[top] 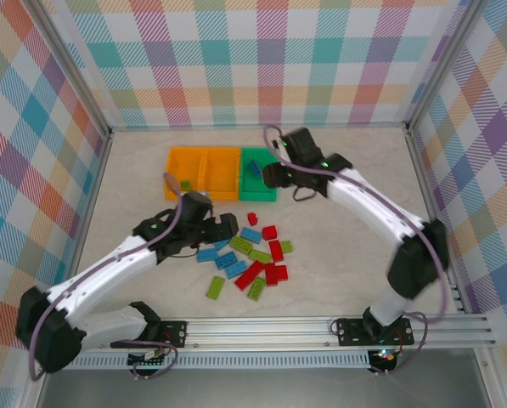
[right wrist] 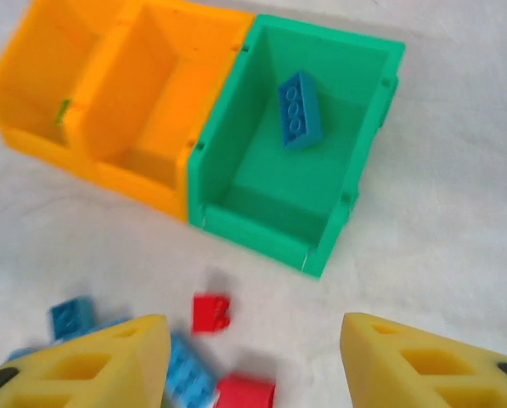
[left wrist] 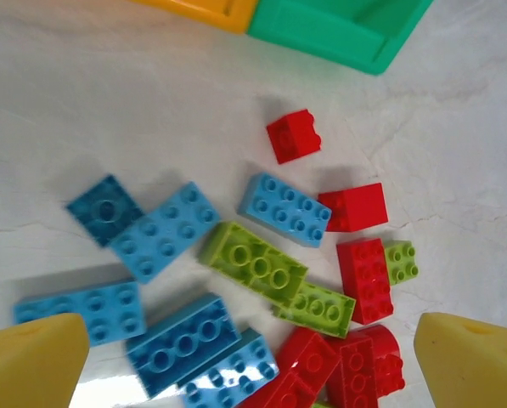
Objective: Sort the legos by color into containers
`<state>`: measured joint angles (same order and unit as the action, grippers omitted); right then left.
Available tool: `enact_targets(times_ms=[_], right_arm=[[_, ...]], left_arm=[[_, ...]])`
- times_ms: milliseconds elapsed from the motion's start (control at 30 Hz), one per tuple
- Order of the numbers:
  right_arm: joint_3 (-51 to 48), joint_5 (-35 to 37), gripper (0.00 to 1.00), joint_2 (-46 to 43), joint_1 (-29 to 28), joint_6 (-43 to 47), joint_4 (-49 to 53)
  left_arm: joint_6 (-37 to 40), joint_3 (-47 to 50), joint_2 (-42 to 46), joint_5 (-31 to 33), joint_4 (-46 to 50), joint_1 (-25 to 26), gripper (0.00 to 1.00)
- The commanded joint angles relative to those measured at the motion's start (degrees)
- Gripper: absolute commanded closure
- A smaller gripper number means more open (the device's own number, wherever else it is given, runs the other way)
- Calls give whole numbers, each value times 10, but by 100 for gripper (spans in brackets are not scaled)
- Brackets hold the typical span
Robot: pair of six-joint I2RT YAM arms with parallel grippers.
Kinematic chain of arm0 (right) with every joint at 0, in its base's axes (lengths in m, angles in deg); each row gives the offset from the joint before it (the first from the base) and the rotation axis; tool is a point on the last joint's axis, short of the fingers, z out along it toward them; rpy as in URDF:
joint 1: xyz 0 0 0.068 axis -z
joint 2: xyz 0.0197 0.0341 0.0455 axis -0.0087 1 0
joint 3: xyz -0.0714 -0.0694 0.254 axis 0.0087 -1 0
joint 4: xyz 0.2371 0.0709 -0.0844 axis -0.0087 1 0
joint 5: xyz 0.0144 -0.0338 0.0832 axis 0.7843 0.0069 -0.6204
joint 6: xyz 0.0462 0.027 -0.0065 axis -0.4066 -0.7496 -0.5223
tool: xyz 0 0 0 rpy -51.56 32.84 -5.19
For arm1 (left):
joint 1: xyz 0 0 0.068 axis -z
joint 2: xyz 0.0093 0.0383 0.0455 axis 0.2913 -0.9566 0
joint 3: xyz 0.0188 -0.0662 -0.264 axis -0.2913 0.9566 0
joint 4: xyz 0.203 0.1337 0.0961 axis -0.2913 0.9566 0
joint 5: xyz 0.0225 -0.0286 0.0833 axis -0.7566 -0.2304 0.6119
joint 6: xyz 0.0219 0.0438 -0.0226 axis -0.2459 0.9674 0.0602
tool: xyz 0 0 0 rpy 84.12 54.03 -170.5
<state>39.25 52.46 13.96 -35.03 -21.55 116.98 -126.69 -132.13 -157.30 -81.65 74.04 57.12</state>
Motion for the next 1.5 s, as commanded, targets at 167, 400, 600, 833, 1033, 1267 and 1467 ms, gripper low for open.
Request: enact_targets(times_ms=[167, 400, 600, 833, 1033, 1267, 1467], right_arm=[[-244, -90, 16, -247, -46, -41, -44], [-267, -65, 0, -299, -50, -37, 2], [-260, -63, 0, -284, -49, -15, 2], [-260, -61, 0, -278, -50, -18, 4], [-260, -72, 0, -283, -50, -21, 10], [-246, -107, 0, -297, -50, -23, 65], [-264, -109, 0, -323, -50, -39, 66]], left_arm=[[-80, -129, -221, 65, -73, 50, 19], [-78, -212, -360, 108, -74, 48, 28], [-77, -243, -424, 139, -70, 46, 31], [-77, -244, -459, 125, -78, 37, 53], [-74, -244, -449, 112, -80, 37, 79], [-35, -253, -358, 123, -50, 36, 88], [46, -304, -306, 213, -3, 16, 87]])
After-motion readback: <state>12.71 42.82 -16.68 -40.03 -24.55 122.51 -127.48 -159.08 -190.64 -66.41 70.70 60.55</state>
